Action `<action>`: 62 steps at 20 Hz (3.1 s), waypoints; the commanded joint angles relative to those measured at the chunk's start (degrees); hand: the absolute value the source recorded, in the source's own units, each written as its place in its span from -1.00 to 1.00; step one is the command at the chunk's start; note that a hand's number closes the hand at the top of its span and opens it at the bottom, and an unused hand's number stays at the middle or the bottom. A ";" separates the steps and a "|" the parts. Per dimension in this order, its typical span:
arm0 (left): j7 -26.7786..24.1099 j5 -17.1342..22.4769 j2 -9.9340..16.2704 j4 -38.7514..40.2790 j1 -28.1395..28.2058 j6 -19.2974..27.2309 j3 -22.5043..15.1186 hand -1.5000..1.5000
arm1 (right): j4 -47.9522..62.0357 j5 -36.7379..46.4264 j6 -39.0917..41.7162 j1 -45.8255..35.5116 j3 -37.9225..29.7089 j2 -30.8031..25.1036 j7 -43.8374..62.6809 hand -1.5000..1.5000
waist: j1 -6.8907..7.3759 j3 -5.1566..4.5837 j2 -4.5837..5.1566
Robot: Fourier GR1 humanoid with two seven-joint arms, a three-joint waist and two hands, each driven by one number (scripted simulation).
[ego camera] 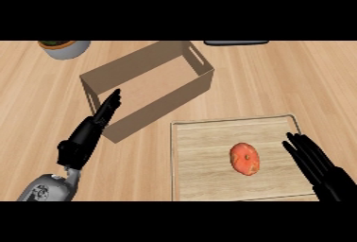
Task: Pick the squash from the tray and place it in the cardboard box
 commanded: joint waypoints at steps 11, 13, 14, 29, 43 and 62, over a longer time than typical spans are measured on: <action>-1.21 -1.79 -2.34 2.16 -2.09 -3.51 1.23 0.00 | -29.79 -2.49 29.34 3.86 2.25 -6.74 31.76 -1.00 | 2.86 0.13 0.52; 2.67 -2.02 -1.39 -3.47 1.04 -3.80 1.03 0.00 | -30.11 -2.60 30.01 3.78 1.95 -4.11 33.21 -1.00 | 2.93 0.18 0.37; 1.22 -3.52 -4.72 4.64 -5.97 -3.73 1.69 0.00 | -31.34 -0.50 31.62 1.30 4.47 -1.63 36.68 -1.00 | 2.52 0.15 0.50; 5.22 -6.89 -9.67 1.41 -4.81 -7.05 5.62 0.00 | -8.79 4.66 37.52 -9.32 2.50 13.31 32.36 -1.00 | 2.71 0.20 0.43; 5.51 -11.37 -11.48 0.44 -2.81 -11.88 10.89 0.00 | -2.52 15.79 34.58 -6.28 2.70 20.78 24.18 -1.00 | 2.60 0.20 0.41; 4.32 -15.14 -15.65 3.48 -5.53 -14.94 14.65 0.00 | 9.20 23.04 37.94 -10.46 -1.10 26.73 20.53 -1.00 | 2.58 0.19 0.44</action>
